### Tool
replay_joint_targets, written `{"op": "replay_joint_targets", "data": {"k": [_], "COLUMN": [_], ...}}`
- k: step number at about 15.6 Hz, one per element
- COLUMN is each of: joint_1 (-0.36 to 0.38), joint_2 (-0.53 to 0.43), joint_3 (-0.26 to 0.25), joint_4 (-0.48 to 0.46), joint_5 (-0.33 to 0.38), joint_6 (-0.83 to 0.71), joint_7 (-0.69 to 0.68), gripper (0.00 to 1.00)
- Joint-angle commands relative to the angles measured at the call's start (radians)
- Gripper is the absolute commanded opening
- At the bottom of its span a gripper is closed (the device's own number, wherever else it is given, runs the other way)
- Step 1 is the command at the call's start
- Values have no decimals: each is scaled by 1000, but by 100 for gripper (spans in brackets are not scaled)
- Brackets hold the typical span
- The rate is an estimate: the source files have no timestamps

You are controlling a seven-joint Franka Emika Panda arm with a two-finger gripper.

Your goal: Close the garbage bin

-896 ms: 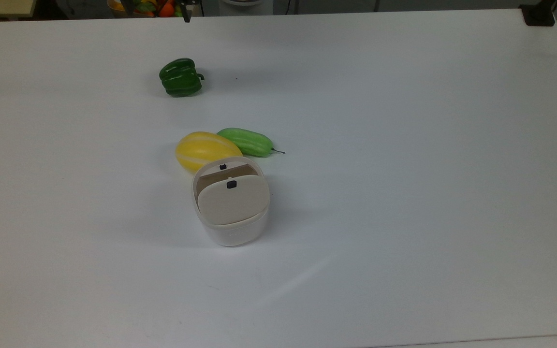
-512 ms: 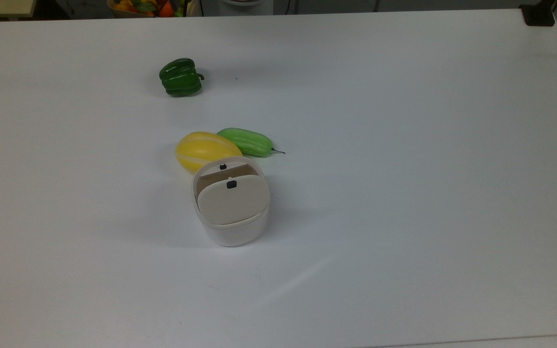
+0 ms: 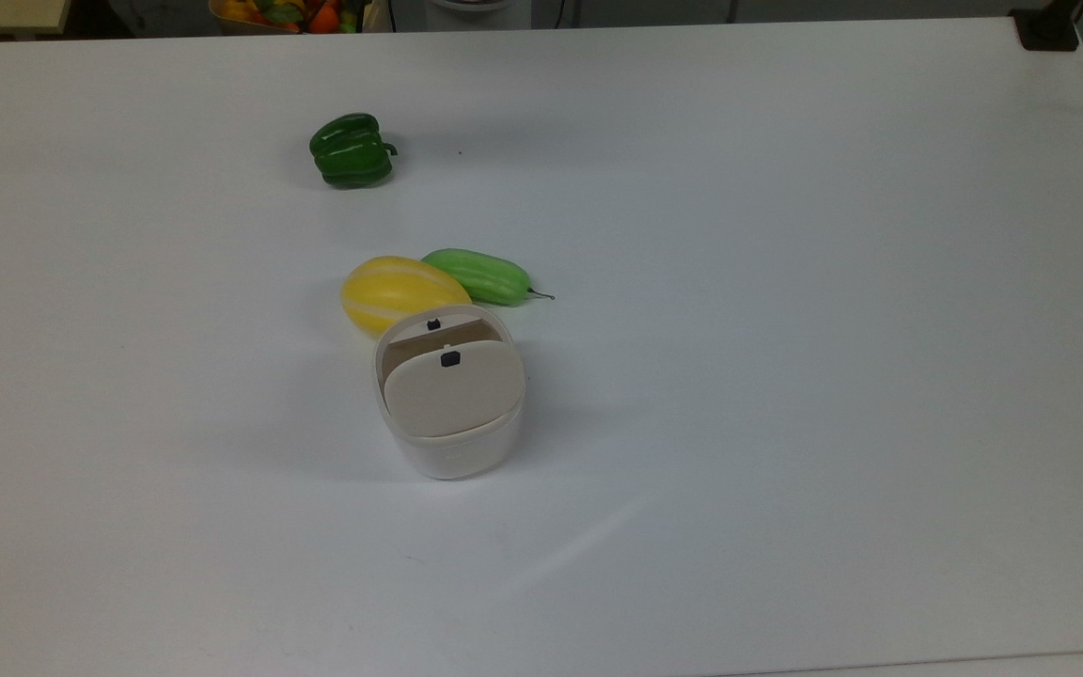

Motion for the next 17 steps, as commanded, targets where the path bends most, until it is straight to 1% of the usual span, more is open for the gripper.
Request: {"op": "replay_joint_targets", "data": {"k": [1, 3, 5, 9, 11, 13, 14, 15, 17], "joint_1": [-5, -7, -7, -5, -8, -8, -16, -25, -33], "joint_2": [-13, -12, -12, -7, -6, -3, 0, 2, 3], "joint_3": [0, 0, 0, 0, 0, 0, 0, 0, 0], "joint_4": [-13, -15, -15, -18, -24, -24, -24, -24, -24], "joint_5": [31, 57, 57, 70, 100, 125, 151, 181, 194], "joint_6": [-19, -16, -12, -12, -10, -9, 2, 22, 56], "joint_7": [-8, -19, -19, -19, -24, -50, -62, -67, -90], "gripper": [100, 100, 99, 61, 40, 21, 11, 5, 2]}}
